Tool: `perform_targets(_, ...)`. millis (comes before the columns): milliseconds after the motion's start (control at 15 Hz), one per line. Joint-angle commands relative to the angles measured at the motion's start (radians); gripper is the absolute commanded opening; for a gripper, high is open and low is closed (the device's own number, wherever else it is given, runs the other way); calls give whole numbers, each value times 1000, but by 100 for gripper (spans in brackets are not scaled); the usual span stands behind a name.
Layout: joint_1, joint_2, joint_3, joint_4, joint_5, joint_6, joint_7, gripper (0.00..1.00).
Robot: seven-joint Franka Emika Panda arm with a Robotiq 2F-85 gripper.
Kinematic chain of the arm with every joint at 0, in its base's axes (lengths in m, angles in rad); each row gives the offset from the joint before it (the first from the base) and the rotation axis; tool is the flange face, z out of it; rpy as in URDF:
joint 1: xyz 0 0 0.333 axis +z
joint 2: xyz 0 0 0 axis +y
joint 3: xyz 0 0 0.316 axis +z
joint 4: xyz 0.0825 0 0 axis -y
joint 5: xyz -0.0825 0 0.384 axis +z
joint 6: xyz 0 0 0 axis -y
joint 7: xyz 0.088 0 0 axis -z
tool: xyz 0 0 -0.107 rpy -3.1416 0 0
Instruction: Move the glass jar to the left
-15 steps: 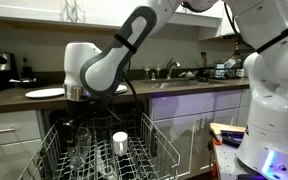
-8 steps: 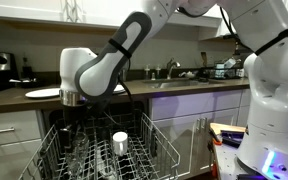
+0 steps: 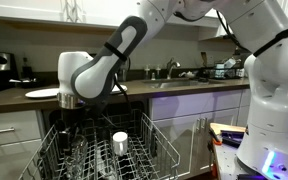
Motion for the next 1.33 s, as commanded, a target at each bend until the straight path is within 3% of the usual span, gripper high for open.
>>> perform_targets(0,-25,29,24,53,39,-38,-66,61)
perform_targets(1267,-50,164,45,204,66,-116,-134,61)
